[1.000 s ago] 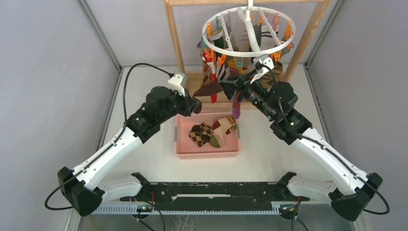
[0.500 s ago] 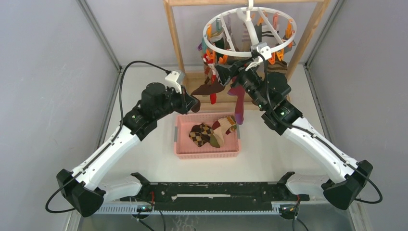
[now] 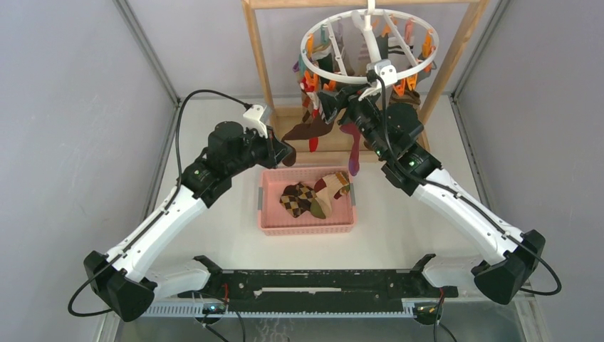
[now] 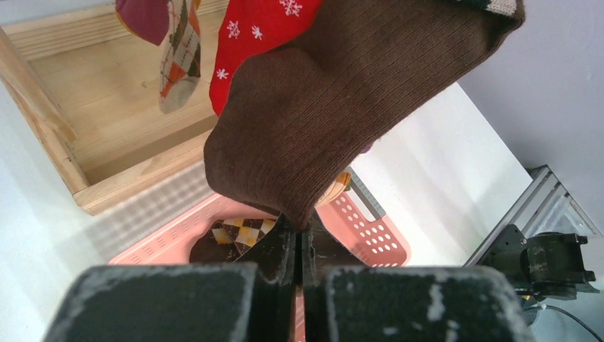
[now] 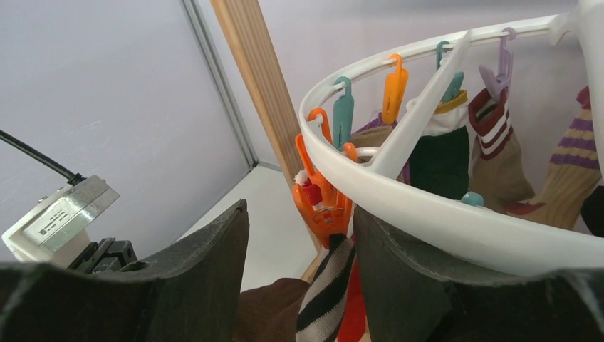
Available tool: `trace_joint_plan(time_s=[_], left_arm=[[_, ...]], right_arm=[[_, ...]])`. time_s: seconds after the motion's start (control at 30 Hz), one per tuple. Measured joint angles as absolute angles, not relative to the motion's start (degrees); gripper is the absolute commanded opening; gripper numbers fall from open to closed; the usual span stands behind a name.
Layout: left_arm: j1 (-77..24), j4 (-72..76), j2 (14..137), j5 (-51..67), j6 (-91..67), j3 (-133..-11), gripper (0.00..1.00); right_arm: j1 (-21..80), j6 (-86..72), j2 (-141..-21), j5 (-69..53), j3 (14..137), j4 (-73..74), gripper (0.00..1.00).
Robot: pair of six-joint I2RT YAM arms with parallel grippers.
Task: Remove the socks clipped to the hanger
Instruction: Remove the sock from the hanger.
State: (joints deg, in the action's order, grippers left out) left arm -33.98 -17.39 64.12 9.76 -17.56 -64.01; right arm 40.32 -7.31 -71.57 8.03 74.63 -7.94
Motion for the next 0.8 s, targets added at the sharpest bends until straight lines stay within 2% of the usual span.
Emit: trace_joint_plan(time_s=[0.6,0.8], left_arm=[[-33.93,-18.39,64.12,10.33,-17.54,-64.01,0.02],[-33.93,-18.63,64.12,10.96,-17.54,-64.01,0.01]], right_arm=[[40.60,-6.70,-75.61,9.76,75.55,-9.04,0.60],[40.69,-6.59,-76.01,12.03,75.55,-9.72,0.51]])
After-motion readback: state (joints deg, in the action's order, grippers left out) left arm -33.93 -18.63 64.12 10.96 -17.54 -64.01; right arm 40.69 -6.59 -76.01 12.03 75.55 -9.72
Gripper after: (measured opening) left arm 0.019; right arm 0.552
